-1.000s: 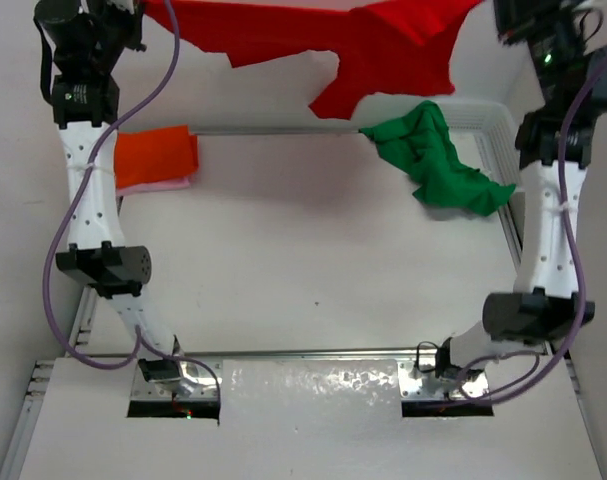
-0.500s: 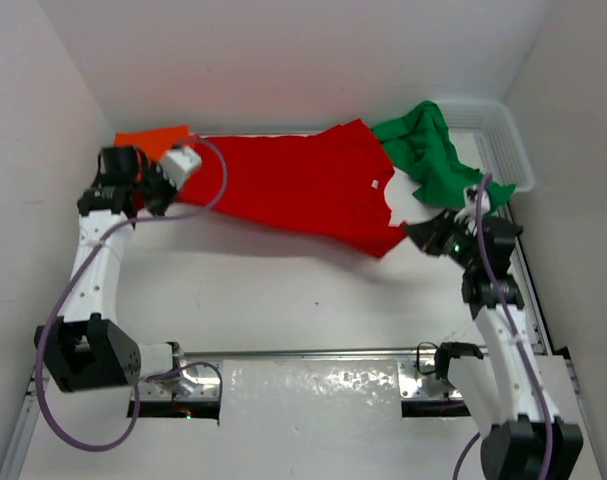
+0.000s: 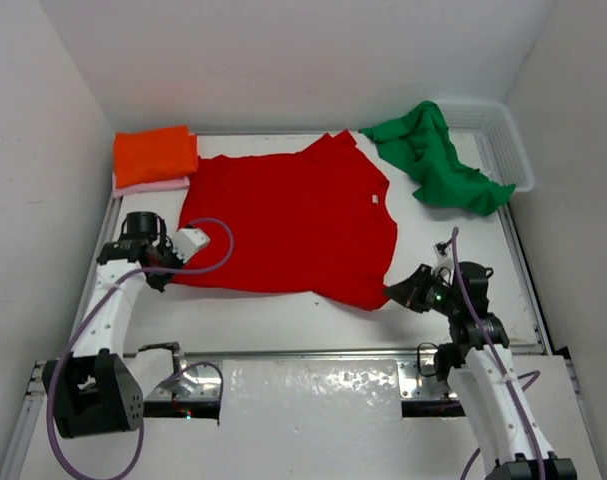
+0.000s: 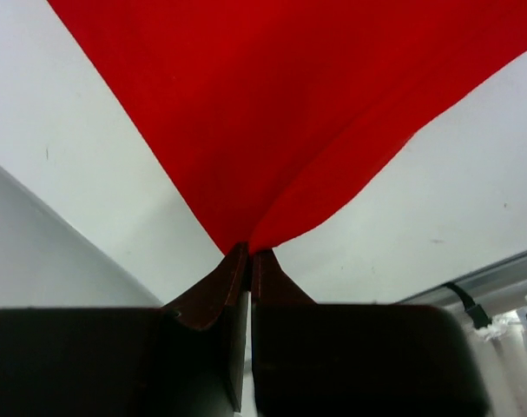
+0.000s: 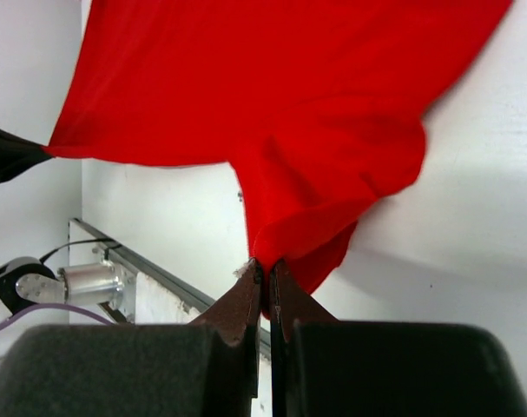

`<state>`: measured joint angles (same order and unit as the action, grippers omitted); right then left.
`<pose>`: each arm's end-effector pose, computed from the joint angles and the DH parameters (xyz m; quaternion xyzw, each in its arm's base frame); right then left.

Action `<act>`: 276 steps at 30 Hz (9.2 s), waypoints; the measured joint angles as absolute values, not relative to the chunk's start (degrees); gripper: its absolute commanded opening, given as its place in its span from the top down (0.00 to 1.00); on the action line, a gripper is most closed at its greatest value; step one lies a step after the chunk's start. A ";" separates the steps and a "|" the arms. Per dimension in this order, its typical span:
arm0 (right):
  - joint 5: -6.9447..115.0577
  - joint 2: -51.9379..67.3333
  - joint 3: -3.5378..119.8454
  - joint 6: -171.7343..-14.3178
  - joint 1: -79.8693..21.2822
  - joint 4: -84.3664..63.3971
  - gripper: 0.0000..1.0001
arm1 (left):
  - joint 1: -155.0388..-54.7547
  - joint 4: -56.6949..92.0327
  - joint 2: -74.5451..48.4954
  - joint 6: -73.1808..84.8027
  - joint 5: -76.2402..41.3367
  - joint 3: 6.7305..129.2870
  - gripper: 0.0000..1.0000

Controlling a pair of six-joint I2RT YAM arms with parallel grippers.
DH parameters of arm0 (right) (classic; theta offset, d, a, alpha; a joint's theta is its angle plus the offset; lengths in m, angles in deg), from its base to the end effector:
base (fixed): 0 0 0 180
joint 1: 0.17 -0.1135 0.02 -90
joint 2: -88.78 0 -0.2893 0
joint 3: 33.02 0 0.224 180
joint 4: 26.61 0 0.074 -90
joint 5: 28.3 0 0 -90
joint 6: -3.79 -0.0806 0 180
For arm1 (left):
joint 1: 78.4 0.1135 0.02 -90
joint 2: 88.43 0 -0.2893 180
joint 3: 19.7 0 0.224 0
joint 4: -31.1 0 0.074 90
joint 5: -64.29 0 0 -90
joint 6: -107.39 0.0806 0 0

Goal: Fold and stack the t-shirts
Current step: Flatten out the tshirt, then fold the flattened tshirt in 1/3 of the way

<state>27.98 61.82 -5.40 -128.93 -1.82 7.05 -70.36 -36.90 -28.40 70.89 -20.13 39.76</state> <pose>0.1031 0.0477 0.1704 0.1654 0.8361 0.4084 0.3266 0.1554 0.0140 0.2183 0.3875 0.9017 0.0539 0.1840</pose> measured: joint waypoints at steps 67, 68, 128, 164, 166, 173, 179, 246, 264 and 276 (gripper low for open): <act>37.82 17.16 62.72 -128.32 13.50 -17.17 1.00 | -78.30 3.31 2.44 48.13 -6.10 91.10 1.00; 37.53 19.18 58.33 -127.20 13.50 -15.09 1.00 | -78.30 1.04 1.17 50.32 -6.16 86.60 1.00; 33.38 -3.71 45.70 -104.82 3.45 -2.85 1.00 | -76.03 -11.83 6.05 50.65 -17.37 56.57 1.00; 46.34 -9.20 55.18 -97.57 2.29 7.05 1.00 | -74.56 -9.08 11.97 47.08 -13.94 62.32 1.00; 46.67 -8.36 54.20 -97.57 2.55 7.49 1.00 | -74.56 -9.10 11.97 47.13 -13.86 62.73 1.00; 46.45 -9.50 55.47 -97.59 3.45 7.53 1.00 | -74.58 -8.64 14.72 47.08 -15.65 66.91 1.00; 45.18 -13.76 59.47 -98.00 3.01 6.98 1.00 | -74.61 -8.60 18.50 46.86 -17.00 69.84 0.83; 45.58 -13.63 41.15 -99.12 6.69 10.57 0.64 | -75.20 -18.85 18.66 41.01 -12.41 62.78 1.00; 48.38 -12.39 38.64 -104.01 6.77 12.21 0.42 | -75.22 -18.50 18.18 41.60 -12.41 62.21 1.00; 43.15 -11.53 32.74 -109.41 8.32 7.14 1.00 | -74.76 -19.46 15.03 44.77 -15.67 59.13 1.00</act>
